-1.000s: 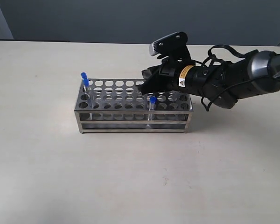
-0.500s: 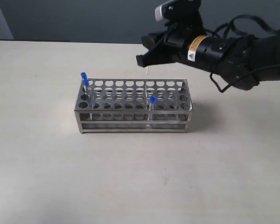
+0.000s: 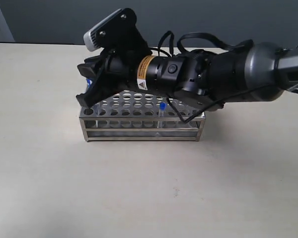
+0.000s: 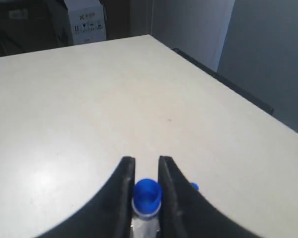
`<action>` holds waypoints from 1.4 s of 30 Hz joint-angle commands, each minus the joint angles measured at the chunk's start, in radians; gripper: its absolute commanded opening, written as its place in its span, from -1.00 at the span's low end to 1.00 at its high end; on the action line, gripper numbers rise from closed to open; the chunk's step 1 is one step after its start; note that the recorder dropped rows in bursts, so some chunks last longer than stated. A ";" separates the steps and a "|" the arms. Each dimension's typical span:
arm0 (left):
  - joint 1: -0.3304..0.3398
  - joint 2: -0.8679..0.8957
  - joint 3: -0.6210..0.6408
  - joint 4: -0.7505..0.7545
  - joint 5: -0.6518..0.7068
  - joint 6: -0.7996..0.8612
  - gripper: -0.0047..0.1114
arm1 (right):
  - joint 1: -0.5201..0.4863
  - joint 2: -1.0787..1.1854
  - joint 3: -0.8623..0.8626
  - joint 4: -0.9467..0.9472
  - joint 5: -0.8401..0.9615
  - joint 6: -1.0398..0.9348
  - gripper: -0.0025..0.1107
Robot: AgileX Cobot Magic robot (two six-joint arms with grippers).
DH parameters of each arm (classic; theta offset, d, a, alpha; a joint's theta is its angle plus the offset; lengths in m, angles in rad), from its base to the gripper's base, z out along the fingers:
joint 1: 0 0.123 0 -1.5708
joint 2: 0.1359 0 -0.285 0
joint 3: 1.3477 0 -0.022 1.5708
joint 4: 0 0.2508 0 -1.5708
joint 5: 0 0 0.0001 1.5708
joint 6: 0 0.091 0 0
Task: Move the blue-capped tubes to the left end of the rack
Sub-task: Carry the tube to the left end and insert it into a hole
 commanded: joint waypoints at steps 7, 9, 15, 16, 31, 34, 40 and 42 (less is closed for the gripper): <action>-0.009 -0.004 0.003 -0.003 -0.005 -0.002 -0.91 | 0.004 0.093 -0.092 -0.002 -0.044 0.027 -0.96; -0.009 -0.004 0.003 -0.003 -0.005 -0.002 -0.91 | 0.004 0.110 -0.102 -0.004 -0.039 0.044 -0.96; -0.009 -0.004 0.003 -0.003 -0.005 -0.002 -0.91 | 0.004 0.125 -0.105 -0.030 0.010 0.044 -0.96; -0.009 -0.004 0.003 -0.003 -0.005 -0.002 -0.91 | 0.004 0.125 -0.105 -0.034 0.015 0.044 -0.96; -0.009 -0.004 0.003 -0.003 -0.005 -0.002 -0.91 | 0.011 0.197 -0.105 -0.030 -0.051 0.047 -0.96; -0.009 -0.004 0.003 -0.003 -0.005 -0.002 -0.91 | 0.011 0.219 -0.105 -0.030 -0.052 0.047 -0.93; -0.009 -0.004 0.003 -0.003 -0.005 -0.002 -0.91 | 0.011 0.217 -0.117 -0.040 -0.055 0.047 -0.31; -0.009 -0.004 0.003 -0.003 -0.005 -0.002 -0.91 | 0.011 0.213 -0.129 -0.050 -0.045 0.047 -0.09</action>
